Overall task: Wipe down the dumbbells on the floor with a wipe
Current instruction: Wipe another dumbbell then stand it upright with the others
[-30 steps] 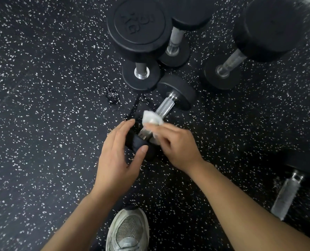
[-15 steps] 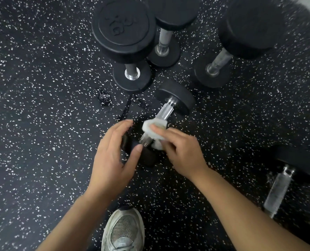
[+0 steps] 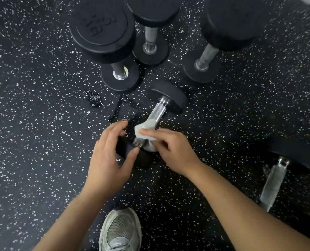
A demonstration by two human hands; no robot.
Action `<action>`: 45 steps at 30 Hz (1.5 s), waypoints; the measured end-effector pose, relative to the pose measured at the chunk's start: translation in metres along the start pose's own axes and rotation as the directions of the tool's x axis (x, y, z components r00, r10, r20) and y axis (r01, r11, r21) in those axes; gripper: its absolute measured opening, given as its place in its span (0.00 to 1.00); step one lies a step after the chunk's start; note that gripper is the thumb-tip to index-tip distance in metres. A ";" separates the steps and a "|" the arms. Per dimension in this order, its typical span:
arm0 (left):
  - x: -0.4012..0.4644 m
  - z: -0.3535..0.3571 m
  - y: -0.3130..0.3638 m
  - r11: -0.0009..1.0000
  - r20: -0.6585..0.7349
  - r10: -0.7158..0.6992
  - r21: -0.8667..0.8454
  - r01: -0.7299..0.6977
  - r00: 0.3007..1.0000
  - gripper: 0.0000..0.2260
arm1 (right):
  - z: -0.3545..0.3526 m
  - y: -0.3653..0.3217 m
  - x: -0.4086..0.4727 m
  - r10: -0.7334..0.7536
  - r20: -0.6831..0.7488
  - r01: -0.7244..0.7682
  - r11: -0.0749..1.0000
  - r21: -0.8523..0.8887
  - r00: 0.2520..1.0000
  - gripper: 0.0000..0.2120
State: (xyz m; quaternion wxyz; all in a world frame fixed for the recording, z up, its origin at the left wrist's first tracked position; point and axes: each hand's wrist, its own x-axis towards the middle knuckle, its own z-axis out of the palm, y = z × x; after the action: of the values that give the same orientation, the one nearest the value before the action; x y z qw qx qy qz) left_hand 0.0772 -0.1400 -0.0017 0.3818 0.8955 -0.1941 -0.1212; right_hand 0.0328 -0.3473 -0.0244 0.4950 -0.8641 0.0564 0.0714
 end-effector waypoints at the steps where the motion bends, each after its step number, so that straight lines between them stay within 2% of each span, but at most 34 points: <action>1: 0.000 0.000 0.001 1.000 0.001 -0.002 0.002 0.002 1.000 0.29 | -0.004 -0.001 -0.001 0.040 -0.026 -0.039 0.997 0.064 0.999 0.19; 3: 0.000 -0.002 0.006 1.000 0.014 0.001 0.011 -0.001 1.000 0.28 | -0.012 -0.005 -0.005 0.087 -0.075 -0.077 0.988 0.132 0.993 0.19; 6: 0.001 -0.009 0.022 0.998 0.026 0.058 0.010 -0.058 0.998 0.28 | -0.026 -0.014 -0.014 0.065 -0.092 -0.054 0.992 0.118 0.994 0.18; 11: 0.003 -0.018 0.060 0.984 0.039 0.177 0.005 -0.177 0.984 0.28 | -0.068 -0.039 -0.044 0.020 -0.091 -0.020 1.000 -0.004 0.996 0.12; 16: 0.001 -0.026 0.107 0.947 0.173 0.299 0.068 -0.314 0.938 0.28 | -0.135 -0.056 -0.093 -0.025 -0.114 0.007 0.987 -0.162 0.993 0.12; 19: 0.000 -0.030 0.140 0.887 0.294 0.408 0.097 -0.452 0.864 0.29 | -0.175 -0.057 -0.128 0.017 -0.114 -0.041 0.975 -0.217 0.993 0.12; 23: 0.002 -0.033 0.183 0.733 0.481 0.542 0.130 -0.667 0.689 0.29 | -0.212 -0.056 -0.159 0.047 -0.126 -0.080 0.958 -0.274 0.991 0.11; 26: 0.007 -0.033 0.207 0.637 0.599 0.559 0.133 -0.759 0.574 0.29 | -0.225 -0.055 -0.176 0.049 -0.159 -0.091 0.959 -0.268 0.986 0.12; 28: 0.011 -0.034 0.216 0.613 0.641 0.533 0.156 -0.774 0.552 0.30 | -0.228 -0.051 -0.188 0.038 -0.148 -0.075 0.965 -0.250 0.988 0.14; 32: 0.020 -0.031 0.219 0.633 0.653 0.473 0.216 -0.744 0.592 0.29 | -0.219 -0.042 -0.189 0.068 -0.140 -0.092 0.980 -0.177 0.988 0.17; 38: 0.062 -0.020 0.181 0.749 0.519 0.311 0.382 -0.541 0.797 0.29 | -0.176 -0.027 -0.128 0.092 -0.215 -0.088 0.996 0.027 0.972 0.15; 42: 0.099 -0.016 0.140 0.757 0.442 0.208 0.492 -0.430 0.872 0.29 | -0.141 -0.009 -0.073 0.085 -0.215 -0.071 0.995 0.074 0.973 0.11; 45: 0.117 -0.010 0.113 0.776 0.392 0.174 0.511 -0.371 0.903 0.28 | -0.117 0.004 -0.036 0.115 -0.235 -0.080 0.985 0.153 0.965 0.08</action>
State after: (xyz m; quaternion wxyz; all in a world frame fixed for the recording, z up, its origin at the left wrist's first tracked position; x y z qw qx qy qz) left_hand 0.1567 -0.2564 0.0792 0.0708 0.8975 -0.4105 -0.1445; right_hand 0.0043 -0.4493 0.0368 0.5405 -0.8251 0.1640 -0.0145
